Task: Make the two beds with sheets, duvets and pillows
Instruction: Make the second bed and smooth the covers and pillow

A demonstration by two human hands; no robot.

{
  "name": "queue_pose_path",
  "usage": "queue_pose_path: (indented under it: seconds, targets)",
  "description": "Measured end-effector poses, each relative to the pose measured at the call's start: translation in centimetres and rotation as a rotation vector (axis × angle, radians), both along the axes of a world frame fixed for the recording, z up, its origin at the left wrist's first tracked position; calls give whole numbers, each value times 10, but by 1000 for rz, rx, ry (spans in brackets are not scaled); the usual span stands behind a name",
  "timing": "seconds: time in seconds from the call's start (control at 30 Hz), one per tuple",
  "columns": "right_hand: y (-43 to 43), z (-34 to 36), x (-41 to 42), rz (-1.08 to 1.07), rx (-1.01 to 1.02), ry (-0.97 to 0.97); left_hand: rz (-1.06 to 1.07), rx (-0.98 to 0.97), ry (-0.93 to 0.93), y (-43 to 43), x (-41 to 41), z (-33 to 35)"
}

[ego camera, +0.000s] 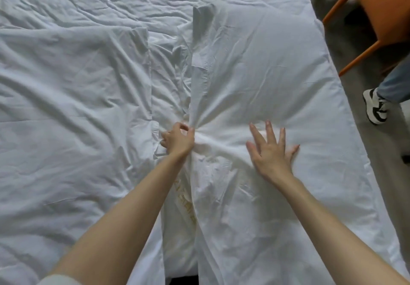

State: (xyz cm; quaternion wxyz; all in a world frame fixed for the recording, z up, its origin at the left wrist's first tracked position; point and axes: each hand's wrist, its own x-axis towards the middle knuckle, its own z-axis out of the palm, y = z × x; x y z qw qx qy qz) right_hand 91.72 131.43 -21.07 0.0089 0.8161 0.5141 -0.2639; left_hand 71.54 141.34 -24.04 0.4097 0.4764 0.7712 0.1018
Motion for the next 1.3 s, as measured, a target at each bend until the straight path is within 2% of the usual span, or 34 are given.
queue_pose_path:
  seconds: [0.07, 0.13, 0.23, 0.4, 0.6, 0.73, 0.83, 0.9, 0.97, 1.1, 1.23, 1.3]
  targets:
    - [3, -3, 1, -18, 4, 18, 77, -42, -156, 8, 6, -2]
    - [5, -8, 2, -28, 24, 23, 55, -77, -280, 13, 19, 4]
    - [3, -16, 1, -27, 31, 24, -39, -152, -319, 15, 35, -1]
    - [8, -21, -1, -47, 23, 37, 61, -54, -377, 9, 54, -12]
    - [8, 11, -15, -72, 106, 82, -158, 196, -364, 24, 43, 55]
    - [14, 38, -41, -82, 157, 120, -180, 305, -344, 33, 8, 86]
    - [15, 25, -55, -6, -9, 100, -155, 169, -315, 31, -35, 55]
    - [17, 13, -53, 3, -147, 94, -197, -81, -132, 17, -55, 29]
    - [14, 10, -49, -13, -117, 89, -185, -186, -7, -5, -61, 14]
    - [-9, 16, -58, 44, 71, 17, -87, 64, -66, -46, -51, 24]
    - [-44, 3, -73, 140, -20, -14, -87, 213, -43, -97, -32, 28]
    - [-52, -6, -72, 159, -39, -35, -65, 211, -70, -120, -29, 21]
